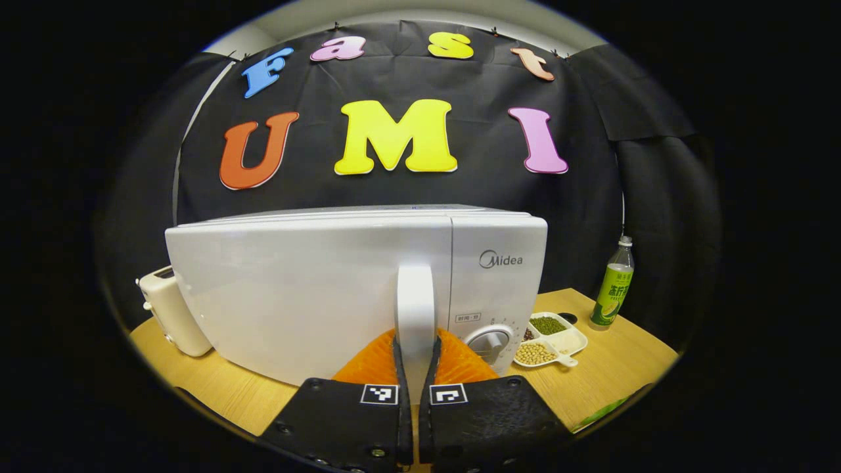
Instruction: Open the microwave oven with the left hand, put the food in, and close the microwave oven.
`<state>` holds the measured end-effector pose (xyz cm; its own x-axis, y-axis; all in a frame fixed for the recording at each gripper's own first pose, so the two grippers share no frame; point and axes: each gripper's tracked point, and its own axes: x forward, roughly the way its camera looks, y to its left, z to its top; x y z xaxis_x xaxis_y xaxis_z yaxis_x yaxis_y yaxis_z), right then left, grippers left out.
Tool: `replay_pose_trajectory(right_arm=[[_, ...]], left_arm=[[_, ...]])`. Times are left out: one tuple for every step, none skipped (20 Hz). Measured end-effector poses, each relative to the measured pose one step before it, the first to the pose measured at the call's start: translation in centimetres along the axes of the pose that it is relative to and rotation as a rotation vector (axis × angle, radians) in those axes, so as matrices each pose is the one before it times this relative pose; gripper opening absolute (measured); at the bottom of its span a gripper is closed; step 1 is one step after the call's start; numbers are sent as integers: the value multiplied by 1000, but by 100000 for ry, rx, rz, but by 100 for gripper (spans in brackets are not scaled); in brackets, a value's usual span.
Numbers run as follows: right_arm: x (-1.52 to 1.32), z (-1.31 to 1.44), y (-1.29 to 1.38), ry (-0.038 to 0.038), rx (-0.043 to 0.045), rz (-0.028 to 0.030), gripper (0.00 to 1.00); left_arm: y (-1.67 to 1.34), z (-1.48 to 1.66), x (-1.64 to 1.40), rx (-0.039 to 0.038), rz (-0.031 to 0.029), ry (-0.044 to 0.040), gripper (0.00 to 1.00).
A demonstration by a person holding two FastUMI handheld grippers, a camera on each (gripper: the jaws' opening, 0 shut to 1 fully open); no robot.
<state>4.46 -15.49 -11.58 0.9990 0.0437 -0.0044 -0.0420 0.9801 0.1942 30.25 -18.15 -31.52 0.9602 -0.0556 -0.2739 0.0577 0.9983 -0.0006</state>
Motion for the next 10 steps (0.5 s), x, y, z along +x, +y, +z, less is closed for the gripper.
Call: replay_pose_trajectory(right_arm=[[-170,-142,102,929,-125,699,96],[-181,103,-89,143,-457,42,97],[-109,161,-43,44,-482,-254,97],[-163,68,68,-168,-466,-496,97],[-162,391,114,-994,-463,-173,97],[-384,295,331,-765,-461,-204,87],[-301,256,222,-588,-194,-374,97],[-362,131,284,-34,4,-80,97],[-425,210,496,-113,239,582,97],[-758,166,582,-175,152,972,97]], left_arm=[[56,94,-693,1075,305,-1811,4],[154,-249,-333,2063,-372,52,3],[38,219,-536,2899,-1847,-1802,3],[31,-419,-420,-1619,-1506,585,3],[-2,-270,-780,-2076,-1463,810,3],[107,-23,-635,-1627,-1157,1092,3],[68,-32,-728,-186,-1063,79,3],[96,-100,-644,366,-988,8,3],[209,-187,-730,3,-797,84,3],[124,-162,-903,-619,-542,358,3]])
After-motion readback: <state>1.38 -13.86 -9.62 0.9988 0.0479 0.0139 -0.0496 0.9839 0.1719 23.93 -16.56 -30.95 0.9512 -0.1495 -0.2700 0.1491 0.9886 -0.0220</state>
